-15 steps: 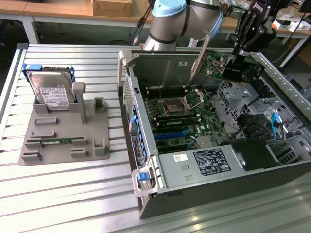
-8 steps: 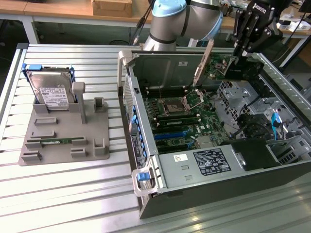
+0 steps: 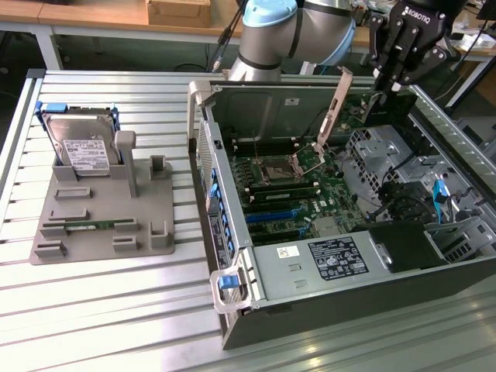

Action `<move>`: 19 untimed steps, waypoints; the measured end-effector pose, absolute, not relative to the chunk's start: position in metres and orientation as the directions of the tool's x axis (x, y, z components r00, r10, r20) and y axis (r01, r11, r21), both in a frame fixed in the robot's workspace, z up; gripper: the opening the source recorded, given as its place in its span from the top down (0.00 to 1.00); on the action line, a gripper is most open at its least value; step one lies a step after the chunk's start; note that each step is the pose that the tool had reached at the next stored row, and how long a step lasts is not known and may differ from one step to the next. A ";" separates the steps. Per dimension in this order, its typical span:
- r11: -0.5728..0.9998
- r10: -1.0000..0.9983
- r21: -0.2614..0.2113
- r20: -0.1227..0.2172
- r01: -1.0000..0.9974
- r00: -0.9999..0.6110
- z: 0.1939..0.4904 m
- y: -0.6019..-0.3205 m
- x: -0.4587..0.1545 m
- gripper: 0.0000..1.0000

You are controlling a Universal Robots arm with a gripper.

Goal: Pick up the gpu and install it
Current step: 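Insert the gpu into the slot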

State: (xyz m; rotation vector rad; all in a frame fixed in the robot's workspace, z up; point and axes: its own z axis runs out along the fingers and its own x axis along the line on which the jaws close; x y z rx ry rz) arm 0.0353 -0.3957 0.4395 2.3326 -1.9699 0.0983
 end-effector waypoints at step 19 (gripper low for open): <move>-0.034 -0.998 0.013 -0.060 -0.999 0.033 0.419 -0.406 0.033 0.74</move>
